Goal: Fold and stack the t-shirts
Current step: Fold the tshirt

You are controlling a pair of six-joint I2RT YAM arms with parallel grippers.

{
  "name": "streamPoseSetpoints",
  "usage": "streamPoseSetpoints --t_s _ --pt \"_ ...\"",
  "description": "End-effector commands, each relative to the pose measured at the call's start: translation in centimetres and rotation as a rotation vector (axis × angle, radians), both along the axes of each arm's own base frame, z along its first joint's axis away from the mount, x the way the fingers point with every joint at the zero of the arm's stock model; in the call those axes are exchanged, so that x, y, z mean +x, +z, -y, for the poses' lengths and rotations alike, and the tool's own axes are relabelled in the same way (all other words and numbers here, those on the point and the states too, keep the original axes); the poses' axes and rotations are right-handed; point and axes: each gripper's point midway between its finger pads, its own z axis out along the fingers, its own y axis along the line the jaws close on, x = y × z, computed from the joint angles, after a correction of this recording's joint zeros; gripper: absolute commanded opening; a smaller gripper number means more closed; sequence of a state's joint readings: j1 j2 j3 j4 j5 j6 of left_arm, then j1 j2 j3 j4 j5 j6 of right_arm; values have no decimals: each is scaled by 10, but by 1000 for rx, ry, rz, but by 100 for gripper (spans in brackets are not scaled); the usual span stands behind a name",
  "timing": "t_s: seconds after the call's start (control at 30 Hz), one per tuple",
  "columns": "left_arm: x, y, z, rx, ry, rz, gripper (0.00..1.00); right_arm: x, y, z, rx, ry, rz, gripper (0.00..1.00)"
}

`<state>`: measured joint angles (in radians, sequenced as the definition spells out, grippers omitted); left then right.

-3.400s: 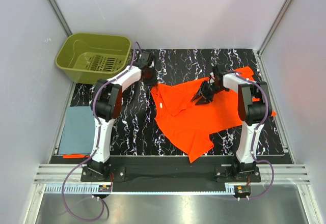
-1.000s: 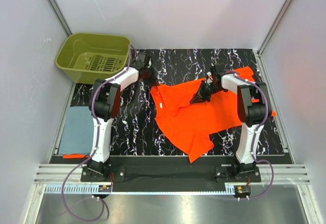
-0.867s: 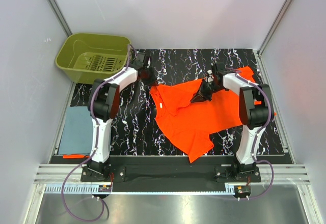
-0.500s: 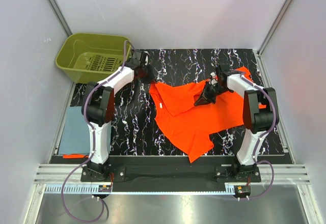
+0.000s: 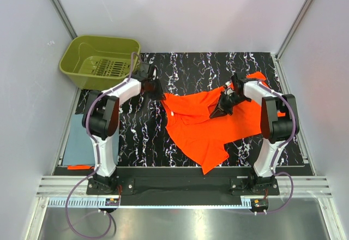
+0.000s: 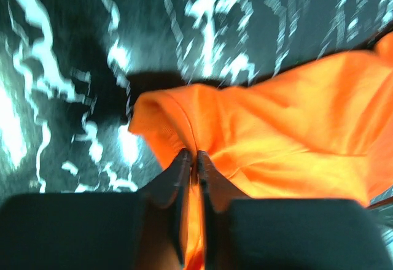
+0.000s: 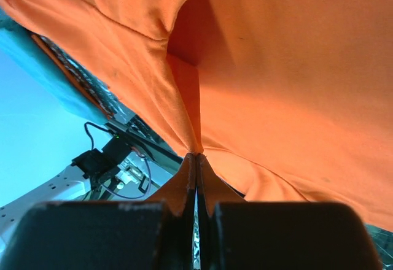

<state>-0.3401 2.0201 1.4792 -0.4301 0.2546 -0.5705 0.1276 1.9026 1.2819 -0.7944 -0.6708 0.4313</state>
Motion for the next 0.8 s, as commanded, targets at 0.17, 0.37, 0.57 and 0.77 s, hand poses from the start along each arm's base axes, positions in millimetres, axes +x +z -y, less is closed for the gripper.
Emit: streamPoseSetpoints --t_s 0.17,0.37,0.57,0.77 --pt "-25 65 -8 12 -67 180 46 -12 -15 32 -106 -6 -9 0" --pt "-45 84 -26 68 -96 244 60 -3 7 40 -143 8 92 27" --pt "-31 77 -9 15 -174 203 70 47 53 63 -245 -126 315 64" --pt "8 60 -2 50 -136 194 70 124 84 136 -546 -424 455 74"
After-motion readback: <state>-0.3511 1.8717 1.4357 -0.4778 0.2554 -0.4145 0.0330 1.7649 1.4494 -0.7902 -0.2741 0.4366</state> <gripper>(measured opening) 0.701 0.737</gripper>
